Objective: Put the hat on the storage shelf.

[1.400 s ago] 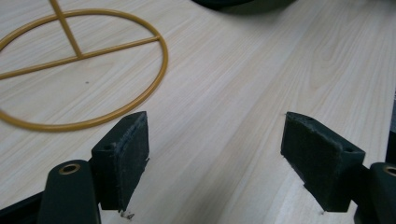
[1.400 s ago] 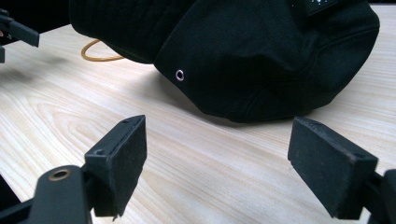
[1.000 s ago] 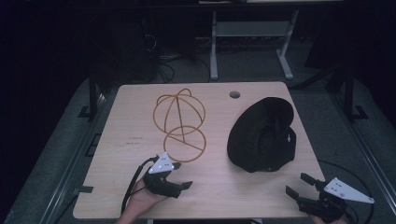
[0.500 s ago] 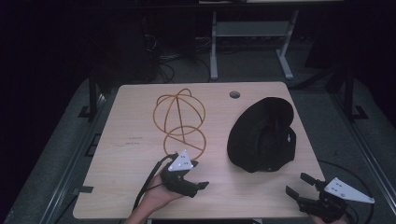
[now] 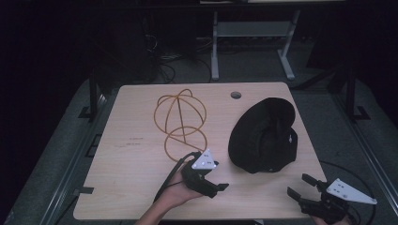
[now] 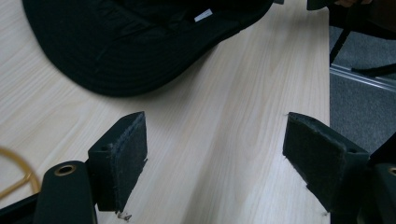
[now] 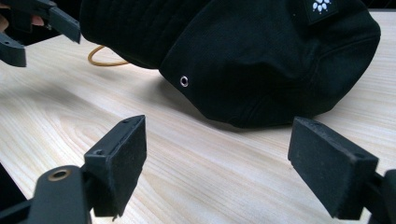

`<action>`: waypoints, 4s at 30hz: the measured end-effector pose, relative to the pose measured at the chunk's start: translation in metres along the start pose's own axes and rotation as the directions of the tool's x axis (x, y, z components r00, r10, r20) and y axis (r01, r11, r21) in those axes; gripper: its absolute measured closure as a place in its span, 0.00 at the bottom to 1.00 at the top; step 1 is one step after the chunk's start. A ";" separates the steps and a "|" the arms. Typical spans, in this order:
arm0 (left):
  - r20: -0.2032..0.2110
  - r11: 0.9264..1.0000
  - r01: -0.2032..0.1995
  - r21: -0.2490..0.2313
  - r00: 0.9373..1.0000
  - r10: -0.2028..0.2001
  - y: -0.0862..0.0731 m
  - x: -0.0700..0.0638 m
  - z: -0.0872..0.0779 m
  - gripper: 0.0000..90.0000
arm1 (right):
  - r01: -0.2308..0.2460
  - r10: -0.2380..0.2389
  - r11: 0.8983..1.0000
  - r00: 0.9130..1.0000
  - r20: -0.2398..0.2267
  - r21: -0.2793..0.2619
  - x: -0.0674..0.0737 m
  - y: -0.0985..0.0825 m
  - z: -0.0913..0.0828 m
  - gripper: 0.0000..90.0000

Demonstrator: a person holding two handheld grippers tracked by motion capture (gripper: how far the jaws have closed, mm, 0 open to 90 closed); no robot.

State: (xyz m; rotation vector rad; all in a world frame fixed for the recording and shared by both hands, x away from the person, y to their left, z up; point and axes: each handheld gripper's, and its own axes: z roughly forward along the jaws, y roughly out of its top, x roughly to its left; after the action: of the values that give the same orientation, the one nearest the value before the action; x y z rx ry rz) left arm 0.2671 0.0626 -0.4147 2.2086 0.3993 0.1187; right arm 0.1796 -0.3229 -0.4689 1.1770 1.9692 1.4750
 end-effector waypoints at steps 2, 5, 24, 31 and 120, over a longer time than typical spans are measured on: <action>0.007 1.000 0.000 -0.002 1.000 0.000 0.004 -0.001 0.004 0.24 | 0.000 0.000 1.000 1.000 0.000 -0.004 0.000 0.000 -0.001 0.21; 0.015 1.000 -0.019 0.010 1.000 0.018 0.011 -0.003 0.011 0.24 | -0.006 0.006 1.000 1.000 -0.001 -0.006 -0.001 0.000 -0.001 0.21; 0.054 0.998 -0.065 0.005 0.996 0.065 0.051 -0.013 0.047 0.25 | -0.005 0.005 1.000 1.000 -0.012 -0.005 0.000 0.000 -0.001 0.21; 0.059 0.997 -0.077 0.008 0.995 0.077 0.065 -0.015 0.058 0.28 | -0.008 0.008 1.000 1.000 -0.014 -0.012 -0.001 0.000 -0.002 0.21; 0.140 0.981 0.019 -0.191 0.990 0.008 0.068 -0.012 -0.006 0.94 | -0.236 0.215 0.971 0.929 -0.302 -0.033 -0.027 0.024 0.052 0.94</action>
State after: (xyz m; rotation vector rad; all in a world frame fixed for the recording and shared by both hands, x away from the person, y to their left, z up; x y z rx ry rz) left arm 0.2713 0.0241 -0.3568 2.0115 0.3024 -0.0011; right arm 0.2425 -0.3133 -0.4695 1.2468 2.0026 1.9213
